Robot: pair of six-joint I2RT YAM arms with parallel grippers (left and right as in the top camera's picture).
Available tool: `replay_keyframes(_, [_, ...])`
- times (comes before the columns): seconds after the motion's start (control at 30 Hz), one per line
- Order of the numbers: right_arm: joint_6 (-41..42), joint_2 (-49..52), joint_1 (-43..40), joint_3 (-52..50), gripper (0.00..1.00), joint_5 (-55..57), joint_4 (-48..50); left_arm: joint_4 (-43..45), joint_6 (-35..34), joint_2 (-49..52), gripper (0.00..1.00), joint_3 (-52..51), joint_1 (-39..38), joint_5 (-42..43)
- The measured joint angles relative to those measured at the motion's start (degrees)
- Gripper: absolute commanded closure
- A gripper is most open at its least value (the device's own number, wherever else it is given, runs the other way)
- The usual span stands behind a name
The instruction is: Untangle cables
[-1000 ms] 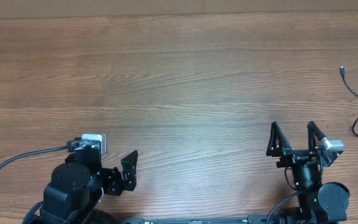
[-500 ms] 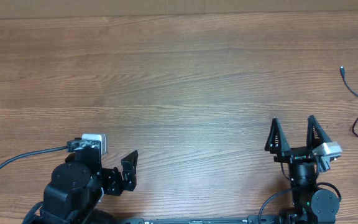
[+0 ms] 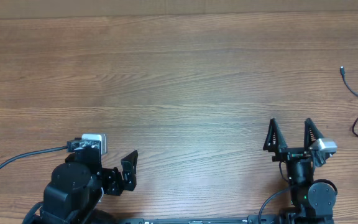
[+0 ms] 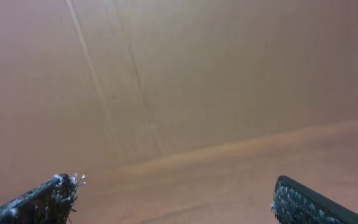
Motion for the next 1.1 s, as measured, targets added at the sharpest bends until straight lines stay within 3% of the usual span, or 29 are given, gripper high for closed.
replay_keyframes(0.23, [0.0, 0.02, 0.02, 0.0, 0.0, -0.07, -9.73, 0.0, 0.0, 0.0, 0.0, 0.0, 0.0, 0.0])
replay_keyframes(1.1, [-12.74, 0.02, 0.02, 0.0, 0.0, -1.51, -10.01, 0.0, 0.0, 0.0, 0.0, 0.0, 0.0, 0.0])
